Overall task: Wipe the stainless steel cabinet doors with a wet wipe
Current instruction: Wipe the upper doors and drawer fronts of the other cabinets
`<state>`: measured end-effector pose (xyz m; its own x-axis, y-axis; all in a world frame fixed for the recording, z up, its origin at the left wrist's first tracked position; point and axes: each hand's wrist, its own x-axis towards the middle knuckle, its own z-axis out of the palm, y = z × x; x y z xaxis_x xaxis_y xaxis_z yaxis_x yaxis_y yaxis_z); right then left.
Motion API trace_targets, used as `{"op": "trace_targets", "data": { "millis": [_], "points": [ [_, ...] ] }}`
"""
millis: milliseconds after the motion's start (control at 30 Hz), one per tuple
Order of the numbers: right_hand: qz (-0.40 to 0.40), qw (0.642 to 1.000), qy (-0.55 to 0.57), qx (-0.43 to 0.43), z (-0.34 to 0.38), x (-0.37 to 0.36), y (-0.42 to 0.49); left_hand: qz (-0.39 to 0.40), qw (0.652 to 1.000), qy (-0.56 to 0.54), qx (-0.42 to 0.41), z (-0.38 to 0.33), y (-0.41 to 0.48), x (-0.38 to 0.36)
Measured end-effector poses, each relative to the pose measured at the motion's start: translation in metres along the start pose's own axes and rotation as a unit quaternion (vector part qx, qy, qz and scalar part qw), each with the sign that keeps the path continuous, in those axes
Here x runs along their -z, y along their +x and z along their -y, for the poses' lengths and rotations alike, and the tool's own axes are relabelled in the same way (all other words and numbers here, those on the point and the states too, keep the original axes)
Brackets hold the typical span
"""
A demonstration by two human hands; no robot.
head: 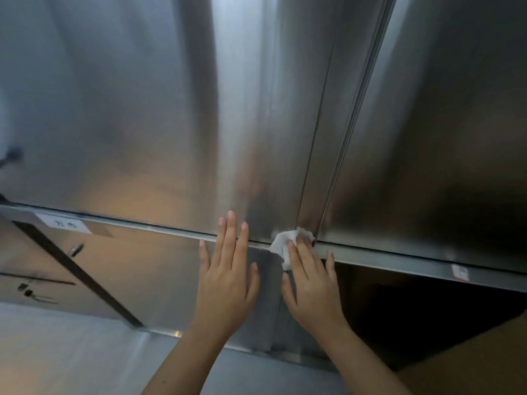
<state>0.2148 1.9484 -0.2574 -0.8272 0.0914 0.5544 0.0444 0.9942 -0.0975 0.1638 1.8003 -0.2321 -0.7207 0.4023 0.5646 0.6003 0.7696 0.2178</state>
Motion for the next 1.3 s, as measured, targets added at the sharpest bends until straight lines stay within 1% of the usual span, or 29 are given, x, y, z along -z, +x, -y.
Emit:
{"op": "trace_targets", "data": {
  "millis": [167,333,467,600,767,1033,1200,1300],
  "points": [
    [-0.073,0.995,0.056,0.035,0.003,0.014,0.006,0.000,1.000,0.008,0.006,-0.007,-0.005,0.008],
    [-0.087,0.992,0.077,0.049,0.025,0.026,0.014,-0.015,1.000,0.000,-0.003,0.005,-0.004,0.024],
    [-0.096,0.990,0.079,0.066,0.060,0.029,0.025,-0.018,1.000,0.000,-0.002,0.031,-0.010,0.044],
    [-0.082,0.988,0.092,0.088,0.109,0.024,0.037,-0.026,1.000,0.002,0.016,0.072,-0.019,0.069],
    [-0.054,0.989,0.099,0.096,0.179,0.012,0.053,-0.025,0.998,0.035,0.035,0.139,-0.030,0.105],
    [-0.042,0.988,0.101,0.113,0.287,-0.014,0.075,-0.016,0.996,0.065,0.055,0.245,-0.056,0.145],
    [-0.041,0.987,0.105,0.114,0.335,-0.027,0.088,-0.007,0.995,0.076,0.067,0.289,-0.063,0.165],
    [-0.043,0.986,0.105,0.125,0.359,-0.035,0.096,-0.018,0.995,0.066,0.074,0.310,-0.065,0.174]
  ]
}}
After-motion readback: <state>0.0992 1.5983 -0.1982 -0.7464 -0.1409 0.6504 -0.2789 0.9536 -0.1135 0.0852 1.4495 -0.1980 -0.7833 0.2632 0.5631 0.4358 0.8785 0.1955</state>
